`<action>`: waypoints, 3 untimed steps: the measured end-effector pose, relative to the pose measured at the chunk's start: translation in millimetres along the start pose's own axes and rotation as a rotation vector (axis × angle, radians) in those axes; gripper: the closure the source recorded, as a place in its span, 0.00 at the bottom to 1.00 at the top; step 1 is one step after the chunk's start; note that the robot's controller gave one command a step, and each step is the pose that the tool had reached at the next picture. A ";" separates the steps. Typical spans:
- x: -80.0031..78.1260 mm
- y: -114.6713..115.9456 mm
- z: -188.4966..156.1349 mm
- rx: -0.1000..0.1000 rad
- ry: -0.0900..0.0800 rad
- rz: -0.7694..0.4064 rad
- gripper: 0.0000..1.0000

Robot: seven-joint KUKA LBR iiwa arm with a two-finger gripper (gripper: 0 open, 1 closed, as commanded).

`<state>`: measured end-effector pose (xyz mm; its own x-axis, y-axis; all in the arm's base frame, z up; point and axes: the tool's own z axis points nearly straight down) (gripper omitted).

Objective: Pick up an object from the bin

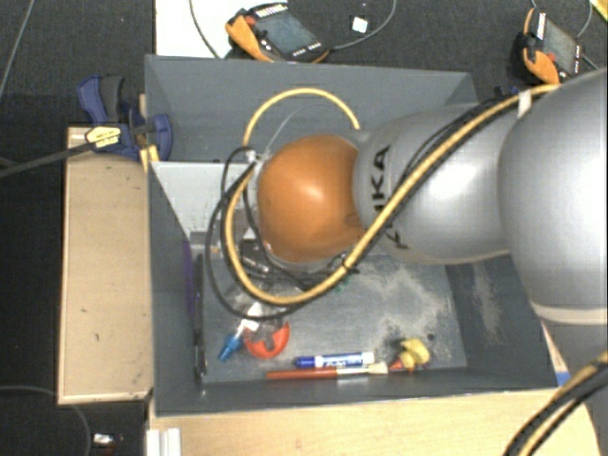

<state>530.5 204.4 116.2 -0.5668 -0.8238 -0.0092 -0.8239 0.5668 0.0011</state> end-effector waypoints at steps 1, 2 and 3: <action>-0.2 -0.1 -4.9 0.000 -0.001 0.002 1.00; -0.4 -0.1 -12.8 0.001 -0.003 0.006 1.00; -0.6 0.0 -32.6 0.001 -0.003 0.011 1.00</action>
Offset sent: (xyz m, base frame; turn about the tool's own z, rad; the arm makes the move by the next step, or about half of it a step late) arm 0.0002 0.0002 0.0160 0.0016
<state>530.7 204.6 148.8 -0.5758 -0.8175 -0.0125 -0.8176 0.5758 0.0006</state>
